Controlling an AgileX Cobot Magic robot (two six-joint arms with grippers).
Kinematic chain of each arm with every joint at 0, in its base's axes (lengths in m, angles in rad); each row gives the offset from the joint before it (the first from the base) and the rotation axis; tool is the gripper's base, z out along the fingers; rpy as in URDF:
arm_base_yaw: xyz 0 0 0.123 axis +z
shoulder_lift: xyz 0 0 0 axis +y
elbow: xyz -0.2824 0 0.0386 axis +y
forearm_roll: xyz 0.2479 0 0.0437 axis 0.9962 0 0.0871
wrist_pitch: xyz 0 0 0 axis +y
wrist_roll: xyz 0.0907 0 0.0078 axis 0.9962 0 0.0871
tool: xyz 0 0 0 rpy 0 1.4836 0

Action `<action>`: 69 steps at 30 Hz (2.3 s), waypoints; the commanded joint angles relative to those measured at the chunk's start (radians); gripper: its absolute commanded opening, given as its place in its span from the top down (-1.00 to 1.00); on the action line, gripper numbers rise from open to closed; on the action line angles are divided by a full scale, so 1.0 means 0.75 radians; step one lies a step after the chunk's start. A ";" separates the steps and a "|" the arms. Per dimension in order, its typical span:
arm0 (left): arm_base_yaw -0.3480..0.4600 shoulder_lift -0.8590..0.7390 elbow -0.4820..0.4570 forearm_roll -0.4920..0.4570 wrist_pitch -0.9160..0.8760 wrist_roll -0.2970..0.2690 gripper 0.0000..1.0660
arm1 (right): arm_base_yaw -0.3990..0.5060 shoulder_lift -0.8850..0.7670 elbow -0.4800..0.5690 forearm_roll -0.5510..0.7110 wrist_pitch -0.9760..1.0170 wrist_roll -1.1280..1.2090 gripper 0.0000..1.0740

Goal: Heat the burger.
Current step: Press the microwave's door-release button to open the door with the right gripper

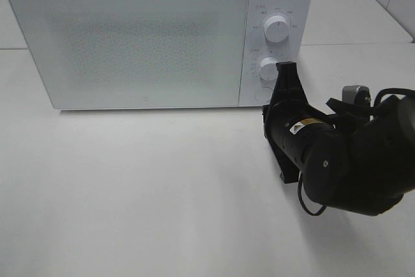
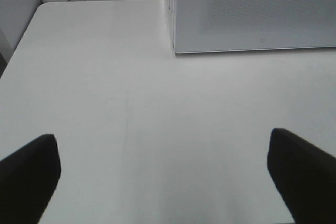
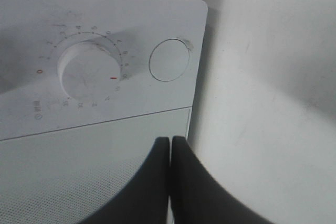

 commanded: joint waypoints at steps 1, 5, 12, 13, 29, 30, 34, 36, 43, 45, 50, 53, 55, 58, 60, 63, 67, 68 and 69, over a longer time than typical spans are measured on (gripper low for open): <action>0.000 -0.027 0.003 -0.055 0.001 -0.001 -0.88 | -0.039 0.044 -0.041 -0.065 0.000 0.033 1.00; 0.000 -0.027 0.003 -0.057 0.001 0.005 -0.88 | -0.080 0.083 -0.087 -0.104 0.000 0.036 1.00; 0.000 -0.027 0.003 0.049 0.001 0.005 -0.88 | -0.145 0.165 -0.169 -0.144 0.003 0.040 1.00; 0.000 -0.027 0.003 0.049 0.001 0.005 -0.88 | -0.145 0.165 -0.169 -0.144 0.003 0.040 1.00; 0.000 -0.027 0.003 -0.024 0.003 0.009 -0.88 | -0.196 0.279 -0.300 -0.155 0.031 0.052 1.00; 0.000 -0.027 0.003 0.023 0.003 0.019 -0.88 | -0.204 0.287 -0.312 -0.155 0.032 0.052 1.00; 0.000 -0.027 0.003 0.089 0.000 0.040 -0.88 | -0.212 0.303 -0.332 -0.147 0.033 0.051 1.00; 0.000 -0.027 0.003 0.120 -0.005 0.039 -0.88 | -0.227 0.319 -0.359 -0.144 0.049 0.044 1.00; 0.000 -0.027 0.003 0.040 0.001 0.033 -0.88 | -0.227 0.352 -0.392 -0.128 0.032 0.040 1.00; 0.000 -0.027 0.003 0.009 0.001 0.033 -0.88 | -0.227 0.360 -0.404 -0.128 0.024 0.040 1.00; 0.000 -0.027 0.003 0.003 0.003 0.035 -0.88 | -0.228 0.371 -0.431 -0.119 -0.016 0.016 1.00; 0.000 -0.027 0.003 0.003 0.003 0.035 -0.88 | -0.243 0.371 -0.449 -0.117 -0.019 0.012 1.00; 0.000 -0.027 0.003 0.003 0.003 0.035 -0.88 | -0.245 0.371 -0.461 -0.107 -0.037 0.011 1.00; 0.000 -0.027 0.003 0.003 0.003 0.035 -0.88 | -0.256 0.371 -0.479 -0.109 -0.051 0.011 1.00; 0.000 -0.027 0.003 0.003 0.003 0.035 -0.88 | -0.257 0.371 -0.497 -0.109 -0.085 0.004 1.00; 0.000 -0.027 0.003 0.003 0.003 0.035 -0.88 | -0.257 0.371 -0.513 -0.108 -0.135 -0.003 1.00; 0.000 -0.027 0.003 0.003 0.003 0.035 -0.88 | -0.257 0.371 -0.536 -0.109 -0.172 -0.025 1.00; 0.000 -0.027 0.003 0.003 0.003 0.035 -0.88 | -0.264 0.375 -0.559 -0.120 -0.200 -0.040 1.00; 0.000 -0.027 0.003 0.003 0.003 0.035 -0.88 | -0.264 0.375 -0.559 -0.120 -0.200 -0.040 1.00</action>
